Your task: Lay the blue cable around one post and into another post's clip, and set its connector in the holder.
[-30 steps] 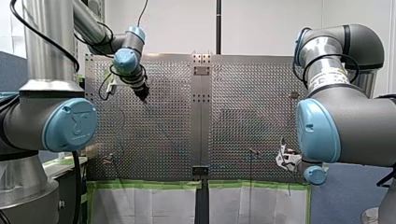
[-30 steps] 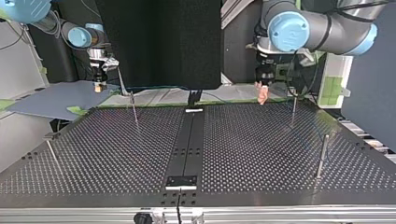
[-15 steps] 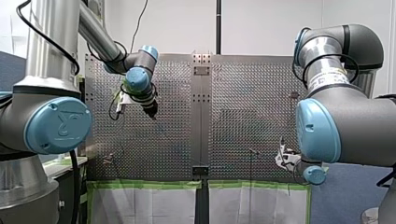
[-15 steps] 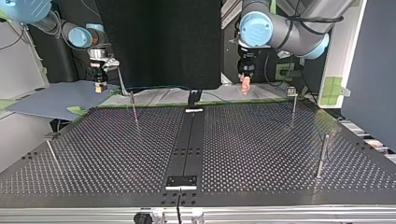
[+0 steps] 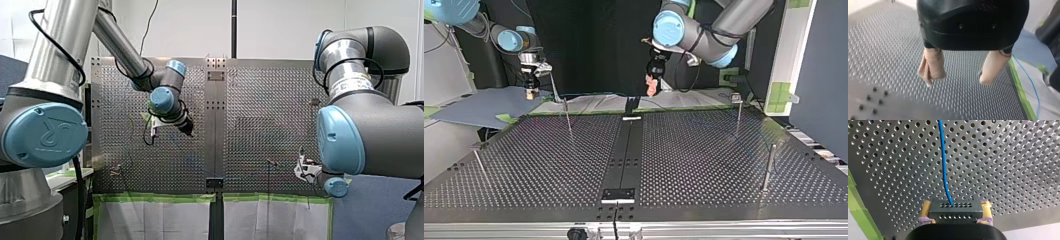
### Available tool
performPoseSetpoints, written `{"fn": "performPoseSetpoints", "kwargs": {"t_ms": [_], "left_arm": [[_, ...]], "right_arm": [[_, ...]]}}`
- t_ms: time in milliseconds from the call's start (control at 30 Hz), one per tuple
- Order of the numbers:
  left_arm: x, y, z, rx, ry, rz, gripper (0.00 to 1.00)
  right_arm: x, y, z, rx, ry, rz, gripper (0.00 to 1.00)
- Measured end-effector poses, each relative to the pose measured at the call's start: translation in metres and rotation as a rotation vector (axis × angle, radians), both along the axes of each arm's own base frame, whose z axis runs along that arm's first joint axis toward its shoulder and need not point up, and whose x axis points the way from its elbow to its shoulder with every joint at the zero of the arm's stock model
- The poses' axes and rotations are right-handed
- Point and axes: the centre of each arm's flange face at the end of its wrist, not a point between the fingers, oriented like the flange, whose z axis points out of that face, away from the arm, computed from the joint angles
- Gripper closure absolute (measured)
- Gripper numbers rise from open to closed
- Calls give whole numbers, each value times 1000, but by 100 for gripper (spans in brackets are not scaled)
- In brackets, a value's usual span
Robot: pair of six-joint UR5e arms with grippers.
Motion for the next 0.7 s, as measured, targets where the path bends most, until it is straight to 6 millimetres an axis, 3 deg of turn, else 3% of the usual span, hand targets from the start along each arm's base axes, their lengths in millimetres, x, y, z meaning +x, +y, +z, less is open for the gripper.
{"fn": "performPoseSetpoints", "kwargs": {"t_ms": [467, 700], "left_arm": [[-13, -67, -35, -88, -23, -110, 0], [-16, -114, -44, -169, -57, -174, 0]], "right_arm": [[0, 1, -1, 6, -1, 0, 98], [-1, 2, -3, 25, 8, -3, 98]]}}
